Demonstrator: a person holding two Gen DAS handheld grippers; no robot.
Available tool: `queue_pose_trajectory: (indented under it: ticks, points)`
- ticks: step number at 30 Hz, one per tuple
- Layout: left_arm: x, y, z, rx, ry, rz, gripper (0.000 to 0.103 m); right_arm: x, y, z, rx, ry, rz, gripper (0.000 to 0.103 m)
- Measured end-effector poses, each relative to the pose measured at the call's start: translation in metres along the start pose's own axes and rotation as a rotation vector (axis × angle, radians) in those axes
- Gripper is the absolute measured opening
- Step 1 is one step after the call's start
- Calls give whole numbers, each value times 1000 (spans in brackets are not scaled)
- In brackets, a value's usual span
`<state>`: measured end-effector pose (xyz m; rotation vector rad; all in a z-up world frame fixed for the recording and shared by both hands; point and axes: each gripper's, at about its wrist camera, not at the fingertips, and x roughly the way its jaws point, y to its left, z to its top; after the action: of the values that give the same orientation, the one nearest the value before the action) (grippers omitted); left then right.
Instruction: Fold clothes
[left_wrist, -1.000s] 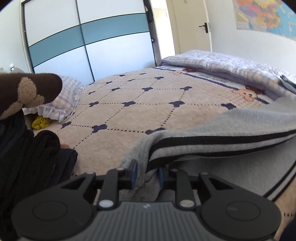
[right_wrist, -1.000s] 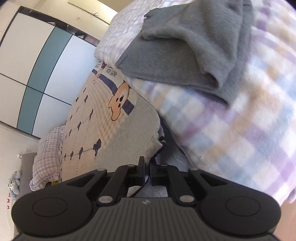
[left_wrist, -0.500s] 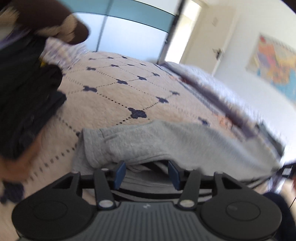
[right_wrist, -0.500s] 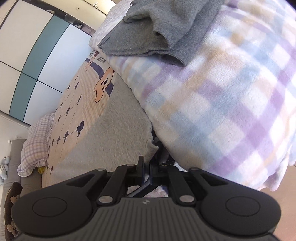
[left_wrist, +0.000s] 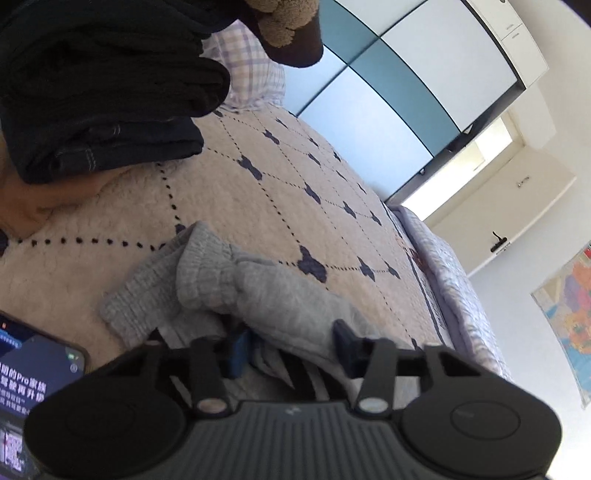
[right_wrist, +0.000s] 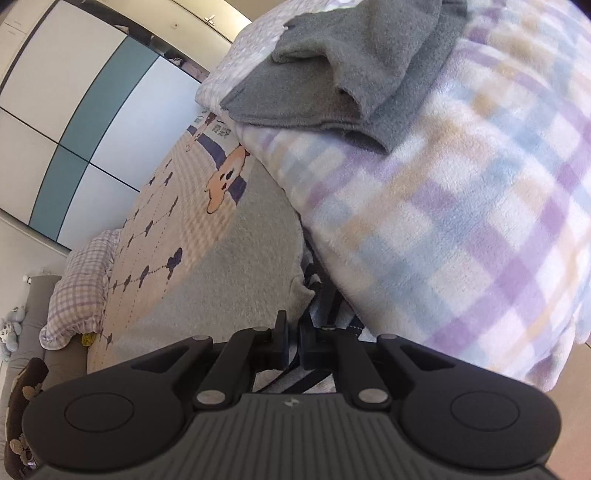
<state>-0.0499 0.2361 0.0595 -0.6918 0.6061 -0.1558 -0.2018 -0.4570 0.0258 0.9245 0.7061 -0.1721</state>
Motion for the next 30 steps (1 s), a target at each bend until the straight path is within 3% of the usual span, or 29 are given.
queue_pose_trajectory:
  ticks: [1, 4, 8, 10, 12, 14, 19, 26, 30]
  points:
    - [2, -2, 4, 8, -21, 16, 20, 2, -1, 0, -6, 4, -11, 6]
    - [-2, -2, 16, -9, -49, 18, 10, -3, 1, 4, -30, -19, -11, 5]
    - [-22, 1, 22, 30, -80, 17, 9, -25, 4, 7, -24, -56, 57, 5]
    - [-31, 9, 20, 38, -80, 11, 10, -25, 0, 2, -27, -43, 51, 5]
    - [-27, 16, 8, 85, -35, 56, 10, -19, -7, -5, -36, -19, 22, 5]
    - [-20, 25, -3, 116, 10, 100, 11, -3, -17, -14, -51, 18, -39, 5]
    - [-32, 27, 0, 147, -16, 121, 27, 1, -23, -21, -72, 7, -57, 6]
    - [-62, 3, 10, 271, -84, 159, 38, -10, -11, -21, -142, -24, -77, 7]
    - [-61, -26, 10, 391, -80, 149, 48, -17, 8, -22, -292, -31, -180, 19]
